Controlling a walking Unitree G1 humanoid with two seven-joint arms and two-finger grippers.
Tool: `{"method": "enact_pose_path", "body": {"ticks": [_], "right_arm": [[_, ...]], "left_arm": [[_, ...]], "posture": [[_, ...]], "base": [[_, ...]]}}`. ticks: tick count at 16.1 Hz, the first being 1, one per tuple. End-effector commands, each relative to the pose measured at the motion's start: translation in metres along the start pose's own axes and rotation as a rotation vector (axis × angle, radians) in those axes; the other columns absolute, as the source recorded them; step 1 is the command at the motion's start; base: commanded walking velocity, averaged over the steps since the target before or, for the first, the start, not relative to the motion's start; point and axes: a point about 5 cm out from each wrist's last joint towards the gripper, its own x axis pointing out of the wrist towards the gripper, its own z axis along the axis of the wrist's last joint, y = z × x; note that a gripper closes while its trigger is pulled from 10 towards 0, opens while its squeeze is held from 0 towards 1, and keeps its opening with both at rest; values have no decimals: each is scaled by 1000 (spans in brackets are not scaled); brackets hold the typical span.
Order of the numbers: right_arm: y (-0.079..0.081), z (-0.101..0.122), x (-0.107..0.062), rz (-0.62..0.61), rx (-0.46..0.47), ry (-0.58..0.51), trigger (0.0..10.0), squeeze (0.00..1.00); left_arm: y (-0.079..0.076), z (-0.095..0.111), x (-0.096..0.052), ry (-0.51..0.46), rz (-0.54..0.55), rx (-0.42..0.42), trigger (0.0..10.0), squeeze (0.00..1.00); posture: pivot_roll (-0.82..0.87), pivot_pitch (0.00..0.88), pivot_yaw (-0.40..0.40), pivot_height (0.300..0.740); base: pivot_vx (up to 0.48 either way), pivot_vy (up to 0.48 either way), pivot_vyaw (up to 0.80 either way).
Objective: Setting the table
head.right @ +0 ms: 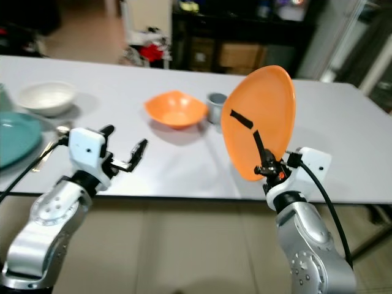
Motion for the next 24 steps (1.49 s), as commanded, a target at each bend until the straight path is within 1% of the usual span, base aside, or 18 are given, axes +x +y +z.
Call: {"method": "enact_pose_path", "body": {"ticks": [1,2,3,4,5,6,7,9,11,12,13,15,16,17,18,20,22,24], "right_arm": [[10,8,0,52,9,-36,10000,0],[9,8,0,46,26,-34,10000,0],[8,6,0,36,83,-24,10000,0],[7,5,0,30,119,-11,10000,0],[6,1,0,29,177,19,10000,0],[6,-6,-2,45,268,78,10000,0],[4,-9,-3,43,324,102,10000,0],[4,-12,-5,53,390,134,10000,0],[2,-18,-9,69,437,208,10000,0],[-3,-25,-13,54,532,288,10000,0],[-3,-26,-13,51,553,298,10000,0],[-8,-32,-13,11,660,341,10000,0],[-8,-35,-12,-1,734,348,10000,0],[-9,-39,-8,2,826,372,10000,0],[-8,-40,-4,11,890,379,10000,0],[-6,-40,6,28,964,406,10000,0],[-4,-43,24,43,1028,447,10000,0],[-3,-44,38,49,1090,496,10000,0]], "left_arm": [[1,1,0,2,0,5,10000,0],[-1,0,1,13,-18,2,10000,0],[-7,-1,1,35,-75,-6,10000,0],[-11,-2,1,43,-115,8,10000,0],[-16,-3,-1,54,-162,22,10000,0],[-17,-3,-1,54,-180,15,10000,0],[-18,-3,-1,57,-199,15,10000,0],[-20,-3,-2,64,-236,17,10000,0],[-22,-3,-4,71,-282,19,10000,0],[-25,-3,-7,81,-349,20,10000,0],[-26,-3,-8,82,-360,18,10000,0],[-28,-4,-11,93,-392,20,10000,0],[-28,-3,-11,95,-396,21,10000,0],[-27,-3,-11,97,-401,20,10000,0],[-26,-3,-11,100,-405,22,10000,0],[-25,-3,-11,106,-414,28,10000,0],[-24,-5,-13,129,-437,29,10000,0],[-22,-7,-15,155,-446,36,10000,0]], "posture": [[-28,0,-75,740],[-31,0,-71,740],[-32,0,-69,740],[-32,0,-69,740],[-32,0,-69,740],[-37,0,-59,740],[-37,0,-59,740],[-37,0,-59,740],[-40,0,-54,740],[-41,0,-51,740],[-41,0,-51,740],[-40,2,-48,740],[-40,2,-48,740],[-40,2,-48,740],[-32,1,-42,740],[-29,0,-41,740],[-23,0,-39,740],[-23,0,-39,740]], "base": [[322,0,0],[292,0,0],[0,0,0],[0,0,0],[0,0,0],[0,0,0],[0,0,0],[0,0,0],[0,0,0],[0,0,0],[0,0,0],[0,0,0],[0,0,0],[0,0,0],[0,0,0],[0,0,0],[0,0,0],[0,0,0]]}}
